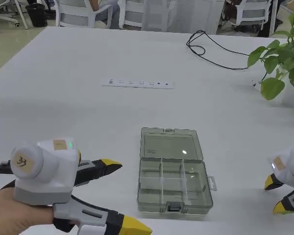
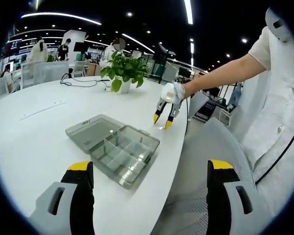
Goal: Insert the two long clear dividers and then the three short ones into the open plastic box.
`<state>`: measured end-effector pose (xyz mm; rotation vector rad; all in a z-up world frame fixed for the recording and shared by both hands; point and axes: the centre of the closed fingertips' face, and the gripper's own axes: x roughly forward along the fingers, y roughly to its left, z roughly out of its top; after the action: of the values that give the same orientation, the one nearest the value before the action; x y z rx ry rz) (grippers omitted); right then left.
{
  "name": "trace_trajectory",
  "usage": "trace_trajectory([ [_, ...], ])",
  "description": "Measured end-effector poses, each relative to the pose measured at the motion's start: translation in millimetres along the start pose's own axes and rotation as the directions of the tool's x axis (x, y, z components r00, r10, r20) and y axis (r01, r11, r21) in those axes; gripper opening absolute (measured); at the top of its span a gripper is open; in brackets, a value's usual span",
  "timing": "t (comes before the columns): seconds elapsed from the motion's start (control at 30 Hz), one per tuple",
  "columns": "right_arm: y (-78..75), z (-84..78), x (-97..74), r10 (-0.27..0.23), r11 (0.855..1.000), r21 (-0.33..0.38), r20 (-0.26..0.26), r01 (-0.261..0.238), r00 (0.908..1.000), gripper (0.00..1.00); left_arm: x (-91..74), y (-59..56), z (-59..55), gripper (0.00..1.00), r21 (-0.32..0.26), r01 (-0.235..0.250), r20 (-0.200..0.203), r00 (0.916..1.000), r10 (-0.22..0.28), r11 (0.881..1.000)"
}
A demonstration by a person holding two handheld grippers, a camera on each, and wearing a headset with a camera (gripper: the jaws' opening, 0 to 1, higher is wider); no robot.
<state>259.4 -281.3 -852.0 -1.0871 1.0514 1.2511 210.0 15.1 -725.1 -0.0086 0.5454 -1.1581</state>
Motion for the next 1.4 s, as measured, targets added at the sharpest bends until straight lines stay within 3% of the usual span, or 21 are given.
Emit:
trace_trajectory([
  [0.2,-3.6,16.9,-16.8,-0.06,0.998,-0.009,0.043,0.061,0.9972,0.33,0.4,0.8,5.3,0.98,-0.003,-0.004,0.012,0.9999,0.004,1.0],
  [0.3,-4.5,27.3,-26.2,-0.087,0.996,-0.009,0.065,0.088,0.9941,0.33,1.7,0.8,12.5,0.97,-0.022,-0.004,0.037,0.9993,0.005,1.0],
  [0.47,-5.5,50.9,-45.0,-0.14,0.99,0.001,0.118,0.141,0.9831,0.33,5.7,0.6,23.2,0.95,-0.041,0.0,0.065,0.9979,0.003,0.999],
  [0.73,-3.5,91.9,-78.4,-0.2,0.979,0.0,0.19,0.204,0.9612,0.33,17.0,-5.4,50.1,0.89,-0.112,0.026,0.134,0.991,-0.01,0.993],
  [0.97,1.3,127.1,-107.4,-0.243,0.968,0.001,0.246,0.251,0.9383,0.33,29.8,-5.4,70.0,0.78,-0.222,0.035,0.178,0.984,0.005,0.974],
  [1.0,2.9,133.4,-112.0,-0.251,0.966,0.002,0.254,0.259,0.9341,0.33,32.1,-6.2,71.6,0.76,-0.254,0.04,0.176,0.9844,0.006,0.966],
  [1.1,7.6,148.2,-121.5,-0.26,0.963,0.005,0.277,0.27,0.925,0.33,38.3,-9.4,75.6,0.71,-0.267,0.053,0.176,0.9844,-0.005,0.962],
  [1.17,9.9,156.6,-127.0,-0.269,0.96,-0.001,0.284,0.281,0.9204,0.33,43.0,-12.5,74.7,0.68,-0.311,0.066,0.157,0.9875,-0.018,0.948],
  [1.27,11.6,166.9,-134.0,-0.279,0.956,-0.006,0.297,0.294,0.9133,0.33,48.8,-15.7,78.9,0.64,-0.326,0.078,0.171,0.985,-0.022,0.942],
  [1.4,16.7,180.3,-140.4,-0.283,0.953,-0.014,0.311,0.302,0.9073,0.33,58.5,-24.8,79.8,0.55,-0.384,0.105,0.158,0.9863,-0.046,0.917],
])
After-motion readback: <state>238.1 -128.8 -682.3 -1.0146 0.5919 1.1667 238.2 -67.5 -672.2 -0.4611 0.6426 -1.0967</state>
